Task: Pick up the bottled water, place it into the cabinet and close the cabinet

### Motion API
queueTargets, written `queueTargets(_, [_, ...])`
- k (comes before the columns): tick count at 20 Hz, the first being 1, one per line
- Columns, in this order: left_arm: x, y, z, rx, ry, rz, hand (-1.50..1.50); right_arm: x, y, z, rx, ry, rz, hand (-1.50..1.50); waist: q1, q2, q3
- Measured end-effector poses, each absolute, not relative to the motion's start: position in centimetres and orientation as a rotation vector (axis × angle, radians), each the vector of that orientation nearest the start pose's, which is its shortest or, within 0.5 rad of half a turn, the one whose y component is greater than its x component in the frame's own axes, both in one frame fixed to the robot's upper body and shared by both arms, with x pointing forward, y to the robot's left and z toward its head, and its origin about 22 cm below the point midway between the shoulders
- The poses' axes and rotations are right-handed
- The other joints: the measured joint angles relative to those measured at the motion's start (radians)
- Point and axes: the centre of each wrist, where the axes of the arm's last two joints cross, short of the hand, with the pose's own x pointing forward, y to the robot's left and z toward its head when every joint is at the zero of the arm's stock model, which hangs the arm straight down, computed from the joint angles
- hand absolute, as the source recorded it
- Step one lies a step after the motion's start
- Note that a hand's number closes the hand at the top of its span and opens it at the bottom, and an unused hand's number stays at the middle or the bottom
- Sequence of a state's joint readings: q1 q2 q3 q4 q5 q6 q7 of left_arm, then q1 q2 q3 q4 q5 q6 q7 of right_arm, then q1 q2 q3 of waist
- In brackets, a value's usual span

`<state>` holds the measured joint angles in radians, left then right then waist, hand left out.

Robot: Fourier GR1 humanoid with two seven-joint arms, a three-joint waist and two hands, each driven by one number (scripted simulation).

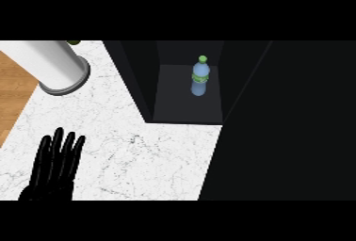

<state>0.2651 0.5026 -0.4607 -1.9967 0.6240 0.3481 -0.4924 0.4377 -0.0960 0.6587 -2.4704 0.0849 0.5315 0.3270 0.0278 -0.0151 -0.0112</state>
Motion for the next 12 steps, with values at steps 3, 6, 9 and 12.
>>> queueTargets(3, [15.0, 23.5, 5.0, -0.269, -1.898, 0.186, -1.5, 9.7, -15.2, 14.7, 0.635, -1.679, 0.881, 1.5, 0.0, 0.0, 0.0])
queueTargets(6, [14.7, 24.1, 4.9, -0.272, -1.895, 0.186, -1.5, 10.1, -14.5, 15.1, 0.631, -1.688, 0.945, 1.5, 0.002, 0.001, -0.001])
queueTargets(9, [14.7, 24.8, 5.0, -0.277, -1.899, 0.181, -1.5, 10.3, -14.3, 15.4, 0.619, -1.693, 1.008, 1.5, 0.006, 0.003, -0.001])
queueTargets(12, [14.6, 25.3, 5.2, -0.288, -1.897, 0.181, -1.5, 10.5, -14.1, 15.7, 0.608, -1.698, 1.059, 1.5, 0.01, 0.005, -0.001])
